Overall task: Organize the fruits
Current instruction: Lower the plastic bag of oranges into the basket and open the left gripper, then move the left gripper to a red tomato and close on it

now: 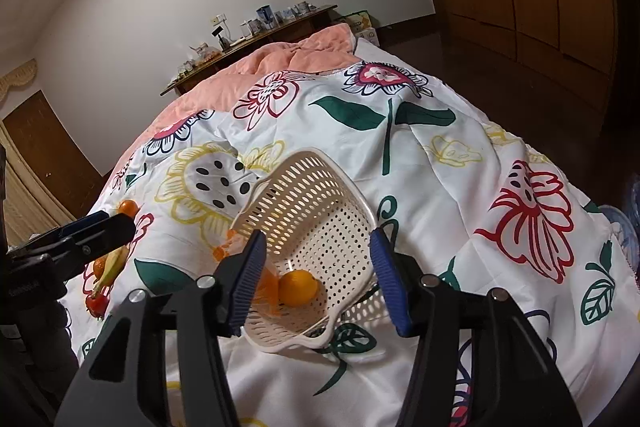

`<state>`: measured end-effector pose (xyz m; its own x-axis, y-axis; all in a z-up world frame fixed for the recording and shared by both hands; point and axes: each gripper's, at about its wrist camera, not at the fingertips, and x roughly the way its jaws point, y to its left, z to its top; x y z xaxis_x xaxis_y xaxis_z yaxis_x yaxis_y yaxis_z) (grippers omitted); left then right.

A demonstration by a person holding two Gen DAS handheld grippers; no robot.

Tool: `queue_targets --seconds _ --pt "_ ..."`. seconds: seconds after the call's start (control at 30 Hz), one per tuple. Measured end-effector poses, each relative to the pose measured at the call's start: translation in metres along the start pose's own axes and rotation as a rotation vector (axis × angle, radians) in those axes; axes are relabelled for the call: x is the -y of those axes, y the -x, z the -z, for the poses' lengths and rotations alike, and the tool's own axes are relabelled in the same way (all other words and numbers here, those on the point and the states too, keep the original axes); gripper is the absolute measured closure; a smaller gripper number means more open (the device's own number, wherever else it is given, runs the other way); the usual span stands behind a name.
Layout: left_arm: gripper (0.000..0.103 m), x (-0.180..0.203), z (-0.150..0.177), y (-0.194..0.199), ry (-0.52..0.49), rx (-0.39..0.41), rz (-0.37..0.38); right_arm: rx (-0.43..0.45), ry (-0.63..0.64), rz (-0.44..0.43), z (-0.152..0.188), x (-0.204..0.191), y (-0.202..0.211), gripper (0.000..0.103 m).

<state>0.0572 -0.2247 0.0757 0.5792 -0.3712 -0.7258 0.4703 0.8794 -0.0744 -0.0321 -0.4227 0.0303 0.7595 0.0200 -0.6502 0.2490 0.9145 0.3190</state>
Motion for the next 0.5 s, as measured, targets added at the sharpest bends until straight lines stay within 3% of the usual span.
queue_targets --seconds 0.3,0.5 --pt "0.014 -0.026 0.013 0.021 0.052 0.037 -0.047 -0.005 0.021 -0.034 0.004 -0.019 0.003 0.043" --pt "0.01 -0.055 0.019 0.045 0.082 0.095 -0.132 -0.016 0.058 -0.065 0.008 -0.038 0.004 0.043"
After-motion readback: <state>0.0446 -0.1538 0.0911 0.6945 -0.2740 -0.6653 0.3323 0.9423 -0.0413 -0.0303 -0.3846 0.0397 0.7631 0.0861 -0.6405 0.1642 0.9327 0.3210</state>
